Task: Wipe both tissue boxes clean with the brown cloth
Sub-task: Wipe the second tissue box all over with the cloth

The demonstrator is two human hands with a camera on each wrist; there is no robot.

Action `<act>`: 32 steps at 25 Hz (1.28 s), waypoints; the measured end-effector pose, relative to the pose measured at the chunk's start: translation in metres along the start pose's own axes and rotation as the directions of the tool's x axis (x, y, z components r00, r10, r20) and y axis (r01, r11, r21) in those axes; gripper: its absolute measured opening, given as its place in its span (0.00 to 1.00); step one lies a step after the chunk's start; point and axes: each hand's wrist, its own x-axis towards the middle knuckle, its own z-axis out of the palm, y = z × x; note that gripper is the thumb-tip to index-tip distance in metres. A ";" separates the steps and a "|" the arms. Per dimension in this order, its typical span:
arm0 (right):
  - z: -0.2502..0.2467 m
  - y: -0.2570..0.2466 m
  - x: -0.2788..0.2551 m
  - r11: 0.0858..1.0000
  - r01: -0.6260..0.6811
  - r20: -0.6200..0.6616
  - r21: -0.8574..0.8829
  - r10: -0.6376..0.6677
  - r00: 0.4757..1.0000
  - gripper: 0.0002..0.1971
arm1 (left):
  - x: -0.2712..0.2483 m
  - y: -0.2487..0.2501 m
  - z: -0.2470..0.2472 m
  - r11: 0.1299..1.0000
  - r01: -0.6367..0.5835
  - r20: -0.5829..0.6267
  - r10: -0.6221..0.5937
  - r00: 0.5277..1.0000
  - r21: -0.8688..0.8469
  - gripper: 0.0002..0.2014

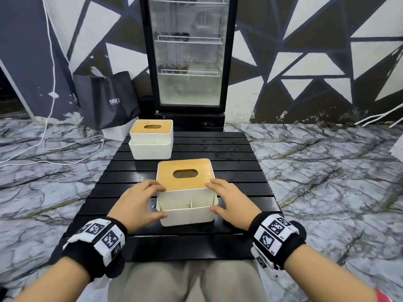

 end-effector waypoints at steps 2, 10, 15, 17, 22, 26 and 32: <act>0.003 -0.002 0.002 1.000 -0.009 0.012 -0.014 0.009 1.000 0.30 | -0.003 0.000 0.001 1.000 -0.001 0.006 0.001 1.000 0.013 0.34; 0.002 0.007 0.013 0.999 -0.040 -0.071 -0.004 0.040 0.997 0.26 | 0.010 -0.001 0.017 0.995 0.053 -0.048 -0.057 0.997 -0.084 0.29; -0.011 0.036 0.035 0.991 -0.132 -0.094 0.007 0.132 0.987 0.26 | 0.054 0.012 0.027 0.992 0.072 -0.036 -0.076 0.996 -0.104 0.28; -0.019 0.053 0.047 0.986 -0.169 -0.104 -0.001 0.168 0.980 0.27 | 0.081 0.016 0.031 0.991 0.070 -0.021 -0.073 0.997 -0.114 0.28; -0.034 0.096 0.080 0.970 -0.241 -0.135 -0.012 0.238 0.962 0.28 | 0.146 0.024 0.038 0.991 0.068 0.014 -0.067 0.998 -0.113 0.29; -0.047 0.133 0.111 0.963 -0.269 -0.152 -0.007 0.265 0.952 0.28 | 0.197 0.028 0.048 0.992 0.057 0.017 -0.055 0.998 -0.113 0.29; -0.066 0.176 0.151 0.961 -0.277 -0.162 0.001 0.273 0.948 0.28 | 0.260 0.031 0.062 0.984 0.088 0.039 -0.083 0.996 -0.156 0.29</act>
